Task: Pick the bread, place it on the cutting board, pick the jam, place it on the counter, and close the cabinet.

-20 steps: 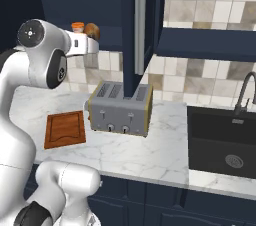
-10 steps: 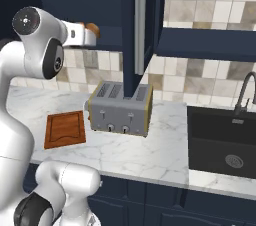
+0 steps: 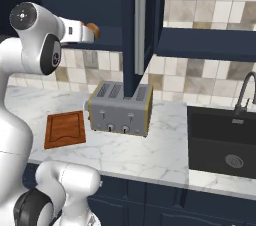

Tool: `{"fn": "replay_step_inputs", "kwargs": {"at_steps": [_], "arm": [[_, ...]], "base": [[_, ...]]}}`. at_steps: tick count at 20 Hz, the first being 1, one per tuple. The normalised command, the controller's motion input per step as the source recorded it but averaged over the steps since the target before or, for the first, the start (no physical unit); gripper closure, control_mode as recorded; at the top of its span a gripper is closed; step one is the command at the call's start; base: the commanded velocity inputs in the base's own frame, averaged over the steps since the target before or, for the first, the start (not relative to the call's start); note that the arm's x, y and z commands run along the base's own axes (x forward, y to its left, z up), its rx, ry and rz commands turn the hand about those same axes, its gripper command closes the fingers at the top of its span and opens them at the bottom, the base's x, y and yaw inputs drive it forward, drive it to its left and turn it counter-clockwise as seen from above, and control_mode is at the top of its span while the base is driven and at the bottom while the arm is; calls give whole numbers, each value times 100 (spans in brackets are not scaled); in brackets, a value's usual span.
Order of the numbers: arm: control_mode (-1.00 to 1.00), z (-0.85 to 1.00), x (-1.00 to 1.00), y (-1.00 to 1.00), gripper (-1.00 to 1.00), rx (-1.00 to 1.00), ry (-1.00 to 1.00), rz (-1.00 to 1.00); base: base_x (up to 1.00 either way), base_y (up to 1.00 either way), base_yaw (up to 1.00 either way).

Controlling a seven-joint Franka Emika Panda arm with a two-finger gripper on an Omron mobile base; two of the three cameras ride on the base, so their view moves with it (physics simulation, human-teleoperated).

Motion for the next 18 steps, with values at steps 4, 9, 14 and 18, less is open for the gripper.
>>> {"fn": "replay_step_inputs", "kwargs": {"at_steps": [4,9,14,18], "arm": [[-100,0,6,0,-100,1,3,0],[-100,0,12,0,-100,1,10,0],[-100,0,31,3,-100,0,12,0],[-100,0,35,0,-100,0,4,0]], "base": [[0,0,0],[0,0,0],[0,0,0],[0,0,0]]}}
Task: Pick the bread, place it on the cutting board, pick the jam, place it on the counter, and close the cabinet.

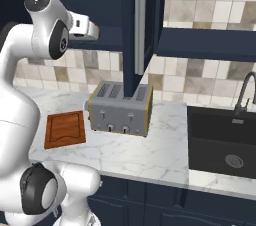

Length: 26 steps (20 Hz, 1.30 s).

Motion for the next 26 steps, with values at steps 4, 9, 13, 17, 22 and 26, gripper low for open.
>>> {"fn": "replay_step_inputs", "kwargs": {"at_steps": [4,9,13,17,22,26], "arm": [[-100,-1,37,0,-100,0,0,0],[-100,-8,30,0,-100,0,0,0],[-100,-19,21,0,-100,0,0,0],[-100,-18,24,0,-100,0,0,0],[-100,-8,25,0,-100,0,0,0],[-100,-1,19,1,-100,0,0,0]], "base": [[0,0,0],[0,0,0],[0,0,0],[0,0,0],[0,0,0],[0,0,0]]}}
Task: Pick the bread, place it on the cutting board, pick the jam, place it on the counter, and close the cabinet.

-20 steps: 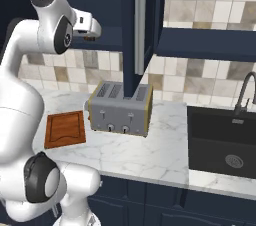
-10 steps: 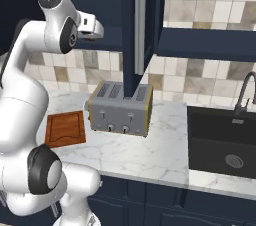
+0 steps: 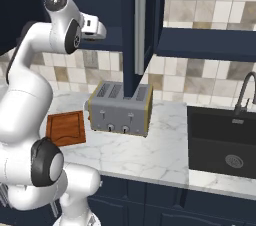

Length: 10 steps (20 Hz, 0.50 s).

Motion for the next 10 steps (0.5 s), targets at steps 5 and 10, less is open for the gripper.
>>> {"fn": "replay_step_inputs", "kwargs": {"at_steps": [5,10], "arm": [[-100,0,9,9,-100,0,0,2],[-100,0,9,16,-100,0,0,4]], "base": [[0,0,0],[0,0,0]]}}
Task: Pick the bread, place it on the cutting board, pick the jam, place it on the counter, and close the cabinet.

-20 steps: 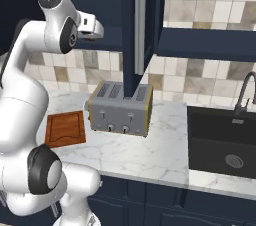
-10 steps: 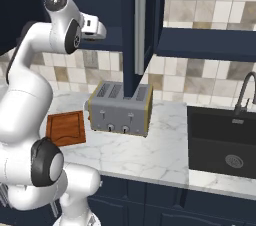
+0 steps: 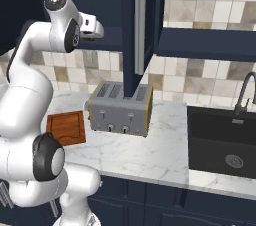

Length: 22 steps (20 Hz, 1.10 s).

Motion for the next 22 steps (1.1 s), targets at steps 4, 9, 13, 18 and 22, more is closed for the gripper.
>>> {"fn": "replay_step_inputs", "kwargs": {"at_steps": [4,9,13,18,22], "arm": [[-100,0,22,8,-100,0,0,3],[-100,0,32,3,-100,0,0,2],[-100,0,29,3,-100,0,0,1],[-100,-2,27,1,-100,0,0,1],[-100,-7,25,0,-100,0,0,2]], "base": [[0,0,0],[0,0,0],[0,0,0],[0,0,0],[0,0,0]]}}
